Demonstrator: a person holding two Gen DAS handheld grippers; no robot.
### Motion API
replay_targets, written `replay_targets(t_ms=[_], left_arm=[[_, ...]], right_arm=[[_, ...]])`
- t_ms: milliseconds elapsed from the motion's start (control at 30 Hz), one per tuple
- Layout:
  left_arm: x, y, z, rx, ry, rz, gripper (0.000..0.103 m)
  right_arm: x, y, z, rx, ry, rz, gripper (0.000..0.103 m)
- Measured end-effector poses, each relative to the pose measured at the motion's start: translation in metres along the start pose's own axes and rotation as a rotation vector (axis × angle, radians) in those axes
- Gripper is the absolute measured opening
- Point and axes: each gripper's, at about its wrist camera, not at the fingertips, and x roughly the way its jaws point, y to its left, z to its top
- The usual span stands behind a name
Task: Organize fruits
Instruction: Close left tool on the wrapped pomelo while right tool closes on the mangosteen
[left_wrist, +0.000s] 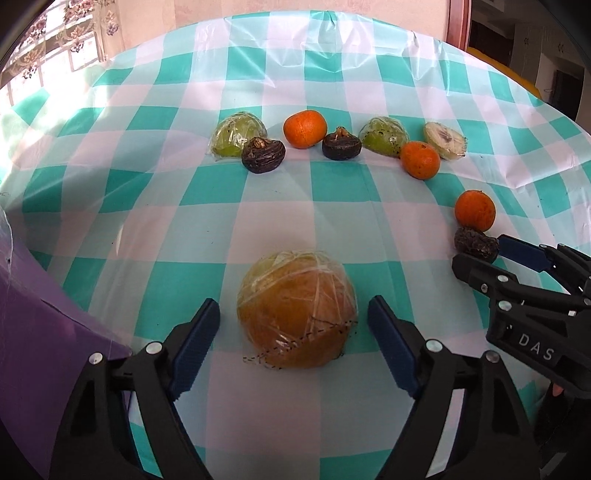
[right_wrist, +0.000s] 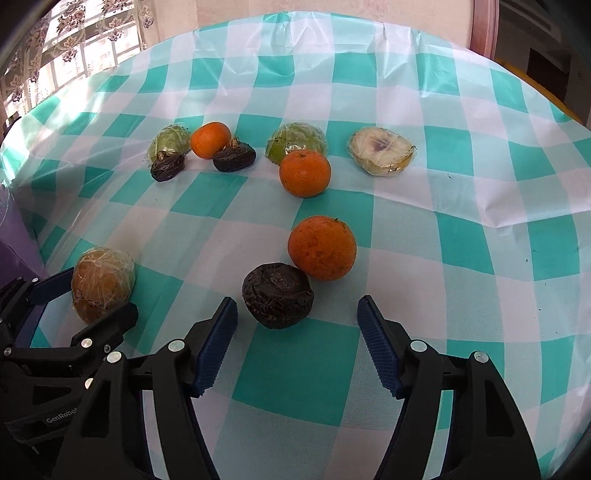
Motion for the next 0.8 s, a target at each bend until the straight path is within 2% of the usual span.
replay_targets(t_ms=[33,67,167,233,467,667,800], left_arm=[[-0.002,0.0,-0.001,0.003,-0.013,-0.003,0.062],[-0.004,0.0,-0.002,0.002,-0.018,0.001,0.062],[-0.006,0.002,-0.006,-0.025,-0.004,-0.013,0.061],[-0.013,0.002,-0.009,-0.031,-0.026,-0.003,0.061],[-0.05,-0.009,-0.034,-0.029,-0.135,0.105,0.061],[-0.098,-0.018,-0.064,0.037,-0.198,0.188,0.061],[-0.124,-0.02,-0.074,0.053,-0.234,0.183,0.061]], right_arm=[[-0.002,0.002,-0.002,-0.01,-0.011,-0.002,0.037],[-0.004,0.002,-0.003,-0.011,-0.018,-0.003,0.035],[-0.011,-0.004,-0.004,0.017,-0.054,0.017,0.034],[-0.015,-0.011,-0.004,0.056,-0.074,0.035,0.034],[-0.032,-0.03,-0.009,0.154,-0.161,0.097,0.034],[-0.056,-0.023,-0.029,0.173,-0.188,0.126,0.034],[-0.073,-0.017,-0.04,0.157,-0.206,0.121,0.034]])
